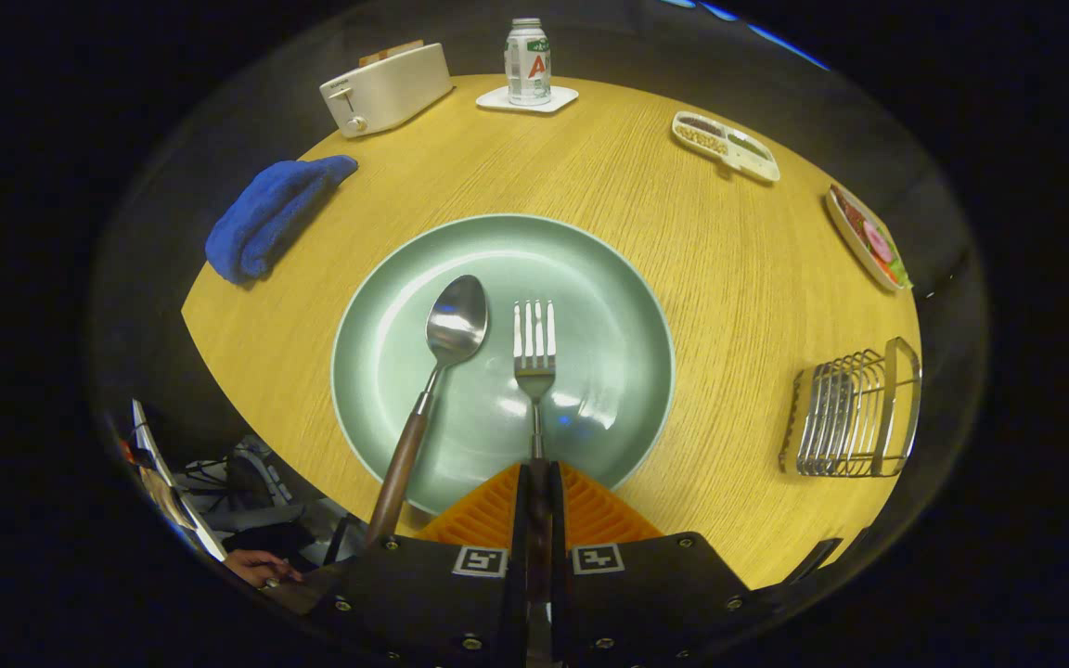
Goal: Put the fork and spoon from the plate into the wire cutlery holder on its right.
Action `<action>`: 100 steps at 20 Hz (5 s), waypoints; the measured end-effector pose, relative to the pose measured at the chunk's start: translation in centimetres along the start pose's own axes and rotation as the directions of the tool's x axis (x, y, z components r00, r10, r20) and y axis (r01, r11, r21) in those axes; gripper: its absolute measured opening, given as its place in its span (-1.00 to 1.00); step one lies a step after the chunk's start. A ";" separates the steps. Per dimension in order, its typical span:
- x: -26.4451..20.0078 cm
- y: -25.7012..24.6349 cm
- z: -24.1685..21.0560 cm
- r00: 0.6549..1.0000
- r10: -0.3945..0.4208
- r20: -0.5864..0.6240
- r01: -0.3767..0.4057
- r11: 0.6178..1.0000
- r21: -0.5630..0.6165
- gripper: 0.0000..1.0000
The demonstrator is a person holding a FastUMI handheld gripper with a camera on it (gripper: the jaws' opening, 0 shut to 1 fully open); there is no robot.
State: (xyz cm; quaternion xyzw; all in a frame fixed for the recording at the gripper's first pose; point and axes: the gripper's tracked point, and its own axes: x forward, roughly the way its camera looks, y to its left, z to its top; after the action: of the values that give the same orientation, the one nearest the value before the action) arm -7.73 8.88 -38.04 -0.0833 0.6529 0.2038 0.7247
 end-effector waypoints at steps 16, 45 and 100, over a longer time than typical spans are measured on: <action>-5.0 -3.5 1.3 0.981 0.040 -0.188 -0.072 0.984 -0.166 -0.98; -15.5 -23.8 -2.2 0.915 -0.121 -0.385 0.062 0.985 -0.162 -0.99; -11.5 -3.2 -0.6 0.943 0.157 -0.293 -0.150 0.988 0.046 -0.48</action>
State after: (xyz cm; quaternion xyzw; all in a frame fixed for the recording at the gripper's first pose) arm -7.73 3.64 -27.26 -0.0533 0.7607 0.2375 0.6018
